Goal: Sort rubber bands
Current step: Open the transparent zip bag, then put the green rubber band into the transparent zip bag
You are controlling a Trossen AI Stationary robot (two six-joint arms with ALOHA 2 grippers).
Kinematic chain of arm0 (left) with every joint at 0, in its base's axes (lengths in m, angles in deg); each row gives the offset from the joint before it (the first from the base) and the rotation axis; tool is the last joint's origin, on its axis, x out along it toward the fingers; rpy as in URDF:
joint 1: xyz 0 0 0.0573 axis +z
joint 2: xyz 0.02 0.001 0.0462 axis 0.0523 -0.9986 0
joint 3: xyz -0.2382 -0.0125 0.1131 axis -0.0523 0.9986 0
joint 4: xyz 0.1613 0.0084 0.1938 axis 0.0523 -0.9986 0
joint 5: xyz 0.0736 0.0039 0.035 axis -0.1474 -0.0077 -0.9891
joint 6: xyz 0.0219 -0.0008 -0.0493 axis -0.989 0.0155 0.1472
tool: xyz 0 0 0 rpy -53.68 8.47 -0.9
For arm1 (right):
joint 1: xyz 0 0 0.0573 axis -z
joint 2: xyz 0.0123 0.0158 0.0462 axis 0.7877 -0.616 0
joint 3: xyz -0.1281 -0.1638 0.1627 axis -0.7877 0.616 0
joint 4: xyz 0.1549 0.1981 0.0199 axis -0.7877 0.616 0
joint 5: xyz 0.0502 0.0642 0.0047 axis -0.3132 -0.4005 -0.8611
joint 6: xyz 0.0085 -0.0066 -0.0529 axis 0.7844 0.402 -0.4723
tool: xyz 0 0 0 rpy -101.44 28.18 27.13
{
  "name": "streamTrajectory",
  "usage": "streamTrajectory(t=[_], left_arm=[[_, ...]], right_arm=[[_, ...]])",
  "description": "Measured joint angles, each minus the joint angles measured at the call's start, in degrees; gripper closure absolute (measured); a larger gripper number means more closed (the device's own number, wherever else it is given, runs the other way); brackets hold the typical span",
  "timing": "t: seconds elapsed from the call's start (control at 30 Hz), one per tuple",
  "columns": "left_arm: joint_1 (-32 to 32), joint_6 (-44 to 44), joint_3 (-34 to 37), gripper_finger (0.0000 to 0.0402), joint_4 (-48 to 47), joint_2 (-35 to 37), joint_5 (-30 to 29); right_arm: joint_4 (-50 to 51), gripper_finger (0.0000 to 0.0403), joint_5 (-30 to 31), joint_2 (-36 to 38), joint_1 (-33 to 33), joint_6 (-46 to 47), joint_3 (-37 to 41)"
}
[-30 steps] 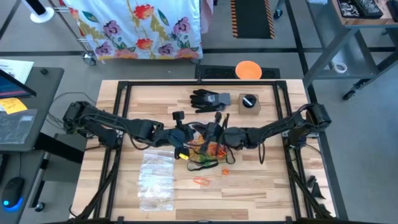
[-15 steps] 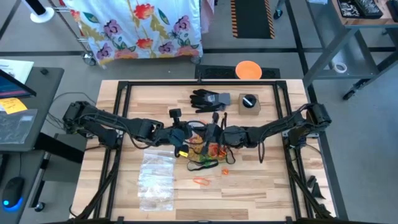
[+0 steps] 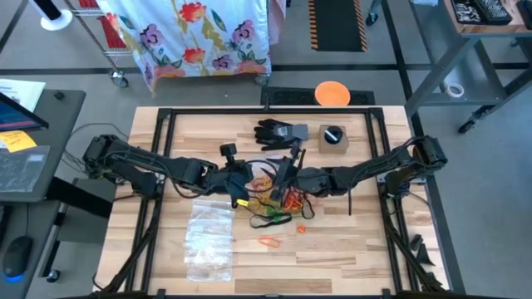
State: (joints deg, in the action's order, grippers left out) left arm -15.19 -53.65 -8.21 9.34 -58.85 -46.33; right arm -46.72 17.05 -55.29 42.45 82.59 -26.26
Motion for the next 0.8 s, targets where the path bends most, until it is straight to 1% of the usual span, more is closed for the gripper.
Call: streamTrajectory(t=[0.1, 0.2, 0.27, 0.37, 0.47, 0.53, 0.57, 0.67, 0.8], left_arm=[[1.4, 2.5, 0.0, 0.0401, -2.0, 0.1, 1.2], [3.7, 6.1, 0.0, 0.0401, -5.6, 1.2, 5.0], [5.5, 8.1, 0.0, 0.0401, -7.0, 2.8, 7.9], [8.7, 9.0, 0.0, 0.0401, -7.8, 6.0, 13.4], [12.5, 9.2, 0.0, 0.0401, -9.0, 9.1, 23.0], [15.2, 9.2, 0.0, 0.0401, -9.9, 10.3, 28.8], [16.4, 9.2, 0.0, 0.0401, -10.4, 10.4, 30.5], [19.6, 9.2, 0.0, 0.0401, -11.4, 10.2, 34.5], [22.6, 9.6, 0.0, 0.0401, -11.4, 8.0, 39.9]], right_arm=[[0.7, 0.0175, 0.2, 2.4, -0.7, -0.4, 0.0], [5.0, 0.0144, 0.9, 5.9, -1.8, -1.7, -0.1], [10.3, 0.0138, 1.3, 8.7, -2.8, -0.7, 0.0], [19.1, 0.0138, 1.1, 12.6, -4.8, 4.3, -0.1], [26.5, 0.014, -3.1, 14.3, -6.8, 12.0, -0.1], [28.6, 0.014, -5.4, 13.5, -8.0, 16.5, 0.2], [28.6, 0.014, -5.7, 12.8, -8.7, 18.0, 0.6], [27.9, 0.014, -5.7, 8.9, -10.3, 20.4, 2.4], [26.1, 0.0141, -5.5, 2.7, -10.4, 24.1, 3.2]])
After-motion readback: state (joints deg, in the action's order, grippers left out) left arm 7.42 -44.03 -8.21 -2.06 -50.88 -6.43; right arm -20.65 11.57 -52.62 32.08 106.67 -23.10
